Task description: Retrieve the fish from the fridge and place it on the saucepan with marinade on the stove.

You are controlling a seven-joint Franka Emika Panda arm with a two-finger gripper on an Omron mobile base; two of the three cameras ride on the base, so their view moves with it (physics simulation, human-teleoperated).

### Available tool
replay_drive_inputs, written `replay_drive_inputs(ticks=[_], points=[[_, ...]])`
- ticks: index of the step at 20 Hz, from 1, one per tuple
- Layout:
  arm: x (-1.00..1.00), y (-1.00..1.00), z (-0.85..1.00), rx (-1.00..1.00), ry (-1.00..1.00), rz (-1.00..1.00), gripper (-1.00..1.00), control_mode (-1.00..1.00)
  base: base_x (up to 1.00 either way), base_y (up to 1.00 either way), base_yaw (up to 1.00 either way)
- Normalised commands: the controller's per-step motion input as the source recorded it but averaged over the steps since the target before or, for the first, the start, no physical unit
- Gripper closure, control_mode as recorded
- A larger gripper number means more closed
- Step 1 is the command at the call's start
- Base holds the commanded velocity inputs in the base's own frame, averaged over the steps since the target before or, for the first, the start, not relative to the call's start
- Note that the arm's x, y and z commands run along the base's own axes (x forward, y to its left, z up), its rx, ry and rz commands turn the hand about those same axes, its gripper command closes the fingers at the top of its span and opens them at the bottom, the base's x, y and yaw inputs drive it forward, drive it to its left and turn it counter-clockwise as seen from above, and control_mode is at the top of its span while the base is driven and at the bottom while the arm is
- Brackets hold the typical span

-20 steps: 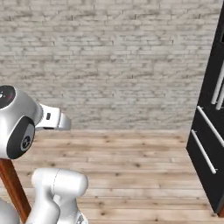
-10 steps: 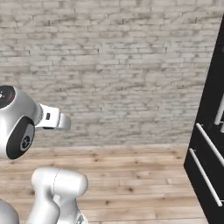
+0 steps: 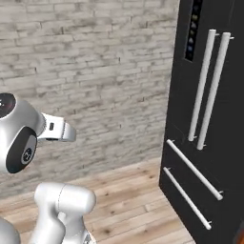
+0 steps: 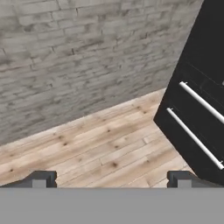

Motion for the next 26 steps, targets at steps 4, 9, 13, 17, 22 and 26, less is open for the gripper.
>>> replay_drive_inputs(ticks=[4,9,13,17,22,26], points=[[0.0,0.0,0.0,0.0,0.0,0.0,-1.0,1.0,0.99,-0.24,-0.67],[0.0,0.0,0.0,0.0,0.0,0.0,-1.0,1.0,0.74,-0.13,-0.64],[0.0,0.0,0.0,0.0,0.0,0.0,-1.0,1.0,0.52,-0.02,-0.6],[0.0,0.0,0.0,0.0,0.0,0.0,-1.0,1.0,0.22,0.0,-0.63],[0.0,0.0,0.0,0.0,0.0,0.0,-1.0,1.0,0.0,0.0,-0.58],[0.0,0.0,0.0,0.0,0.0,0.0,-1.0,1.0,-0.11,0.01,-0.52]])
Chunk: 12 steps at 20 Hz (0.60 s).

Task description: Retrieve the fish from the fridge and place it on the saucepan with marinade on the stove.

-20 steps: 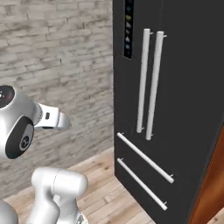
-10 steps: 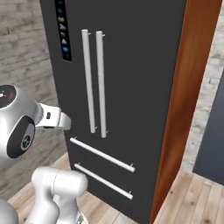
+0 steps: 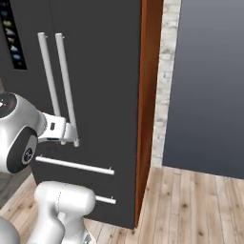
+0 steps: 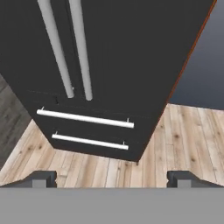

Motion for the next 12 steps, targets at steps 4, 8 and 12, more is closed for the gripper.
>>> replay_drive_inputs(ticks=[4,8,12], points=[[0.0,0.0,0.0,0.0,0.0,0.0,-1.0,1.0,-0.13,0.2,-0.33],[0.0,0.0,0.0,0.0,0.0,0.0,-1.0,1.0,-0.18,0.42,-0.13],[0.0,0.0,0.0,0.0,0.0,0.0,-1.0,1.0,-0.21,0.47,-0.01]])
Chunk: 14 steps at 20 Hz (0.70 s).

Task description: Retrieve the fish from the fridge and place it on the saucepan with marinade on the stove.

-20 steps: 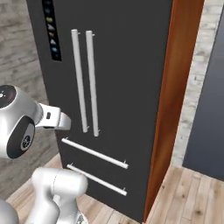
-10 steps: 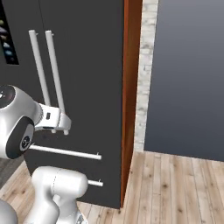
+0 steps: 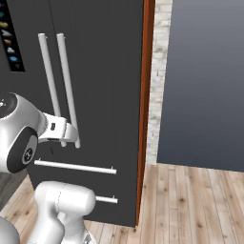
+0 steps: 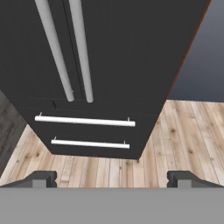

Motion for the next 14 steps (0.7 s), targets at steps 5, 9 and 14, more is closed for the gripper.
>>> replay_drive_inputs(ticks=[5,9,14], points=[[0.0,0.0,0.0,0.0,0.0,0.0,-1.0,1.0,-0.24,0.34,0.0],[0.0,0.0,0.0,0.0,0.0,0.0,-1.0,1.0,-0.36,0.1,0.0],[0.0,0.0,0.0,0.0,0.0,0.0,-1.0,1.0,-0.64,0.1,0.0]])
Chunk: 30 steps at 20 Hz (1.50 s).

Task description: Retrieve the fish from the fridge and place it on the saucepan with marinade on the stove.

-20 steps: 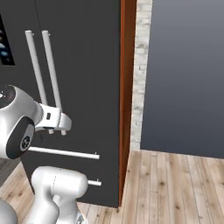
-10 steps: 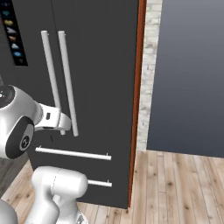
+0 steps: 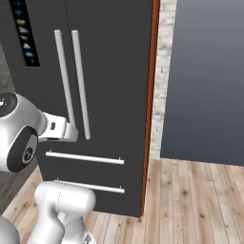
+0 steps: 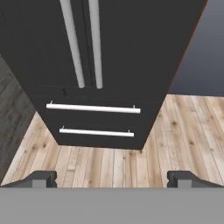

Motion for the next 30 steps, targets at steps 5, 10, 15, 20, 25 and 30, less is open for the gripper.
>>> replay_drive_inputs(ticks=[5,10,15,20,25,30], points=[[0.0,0.0,0.0,0.0,0.0,0.0,-1.0,1.0,-0.34,0.27,0.0],[0.0,0.0,0.0,0.0,0.0,0.0,-1.0,1.0,0.34,0.44,0.0],[0.0,0.0,0.0,0.0,0.0,0.0,-1.0,1.0,0.41,0.38,0.0],[0.0,0.0,0.0,0.0,0.0,0.0,-1.0,1.0,0.14,0.0,0.0],[0.0,0.0,0.0,0.0,0.0,0.0,-1.0,1.0,0.36,0.08,0.0],[0.0,0.0,0.0,0.0,0.0,0.0,-1.0,1.0,0.31,0.34,0.0]])
